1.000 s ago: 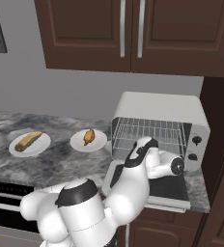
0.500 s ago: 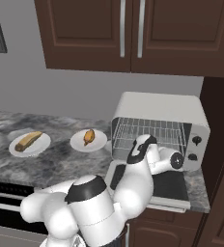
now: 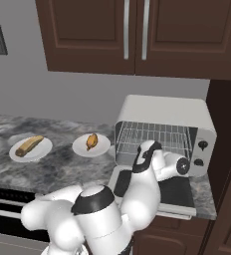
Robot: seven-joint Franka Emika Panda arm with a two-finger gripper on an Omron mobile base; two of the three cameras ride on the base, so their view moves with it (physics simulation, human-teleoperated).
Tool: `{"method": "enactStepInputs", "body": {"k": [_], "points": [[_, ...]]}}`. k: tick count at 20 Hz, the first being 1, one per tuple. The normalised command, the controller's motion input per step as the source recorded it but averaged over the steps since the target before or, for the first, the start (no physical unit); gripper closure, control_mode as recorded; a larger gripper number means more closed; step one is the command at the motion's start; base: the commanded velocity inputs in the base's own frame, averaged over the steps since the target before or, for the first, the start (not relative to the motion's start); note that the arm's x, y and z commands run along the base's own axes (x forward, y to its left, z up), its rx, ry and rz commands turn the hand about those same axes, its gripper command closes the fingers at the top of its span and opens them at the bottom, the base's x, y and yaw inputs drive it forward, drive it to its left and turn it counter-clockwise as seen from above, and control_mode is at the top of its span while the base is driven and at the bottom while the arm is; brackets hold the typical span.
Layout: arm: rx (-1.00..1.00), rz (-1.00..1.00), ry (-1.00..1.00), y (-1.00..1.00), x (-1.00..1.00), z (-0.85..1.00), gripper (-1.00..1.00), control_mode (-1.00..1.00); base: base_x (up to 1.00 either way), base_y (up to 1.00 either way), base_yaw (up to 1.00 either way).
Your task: Open the toaster oven door. Place the baguette on the bottom rack in the toaster oven and place the chicken drumstick on the top rack.
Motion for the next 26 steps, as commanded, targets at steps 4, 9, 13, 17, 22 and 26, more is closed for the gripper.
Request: {"method": "enactStepInputs", "body": {"k": [4,9,13,17,22,26], "points": [[0.00,0.00,-0.01,0.00,-0.04,-0.49,-1.00,-1.00,0.00,0.00,0.00],[0.00,0.00,-0.08,0.00,-0.07,-0.50,-1.00,-1.00,0.00,0.00,0.00],[0.01,-0.04,-0.07,0.00,0.00,-0.43,-1.00,-1.00,0.00,0.00,0.00],[0.04,-0.02,0.00,0.00,0.00,-0.45,-1.00,-1.00,0.00,0.00,0.00],[0.03,0.00,0.00,0.00,0.02,-0.48,-1.00,-1.00,0.00,0.00,0.00],[0.01,0.00,0.00,0.01,0.04,-0.54,-1.00,-1.00,0.00,0.00,0.00]]}}
